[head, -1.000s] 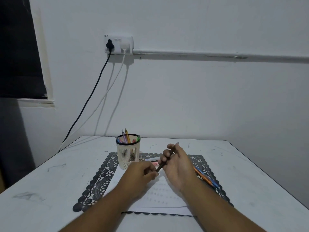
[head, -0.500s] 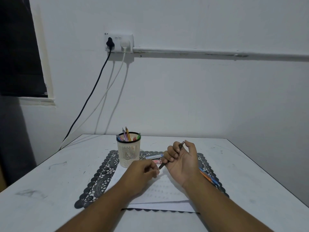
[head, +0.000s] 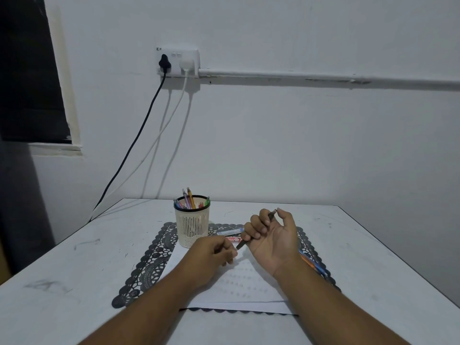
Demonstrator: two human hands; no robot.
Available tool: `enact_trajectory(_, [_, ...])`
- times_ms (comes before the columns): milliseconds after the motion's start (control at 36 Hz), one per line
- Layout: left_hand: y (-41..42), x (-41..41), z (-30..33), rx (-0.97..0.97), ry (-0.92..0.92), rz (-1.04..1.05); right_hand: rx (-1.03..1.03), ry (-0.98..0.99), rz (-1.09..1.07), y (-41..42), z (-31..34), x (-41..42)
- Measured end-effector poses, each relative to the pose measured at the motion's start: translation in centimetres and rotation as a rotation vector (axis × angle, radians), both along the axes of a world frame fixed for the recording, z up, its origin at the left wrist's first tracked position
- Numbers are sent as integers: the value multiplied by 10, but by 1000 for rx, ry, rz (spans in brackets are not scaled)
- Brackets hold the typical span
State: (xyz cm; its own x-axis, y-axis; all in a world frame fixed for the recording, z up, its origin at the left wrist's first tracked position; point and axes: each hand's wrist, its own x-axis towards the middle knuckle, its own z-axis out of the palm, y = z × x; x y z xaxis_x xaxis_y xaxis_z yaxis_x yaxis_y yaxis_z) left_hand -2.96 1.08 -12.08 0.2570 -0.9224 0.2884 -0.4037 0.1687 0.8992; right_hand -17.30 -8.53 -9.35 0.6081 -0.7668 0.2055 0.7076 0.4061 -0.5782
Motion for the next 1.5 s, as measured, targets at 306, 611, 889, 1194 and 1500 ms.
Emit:
enact_trajectory(306, [0, 1, -2, 17, 143, -75, 0, 12, 22, -3, 0, -1])
enact_trajectory(611, [1, 4, 0, 3, 120, -60, 16, 14, 12, -1, 0, 1])
enact_trajectory(889, [-1, 5, 3, -39, 215, 34, 64, -8, 11, 1, 1, 4])
enact_trajectory(1194, [-1, 4, 2, -41, 217, 36, 2, -14, 17, 4, 3, 5])
enact_trajectory(1500, [1, 4, 2, -32, 188, 45, 6, -30, 20, 5, 1, 3])
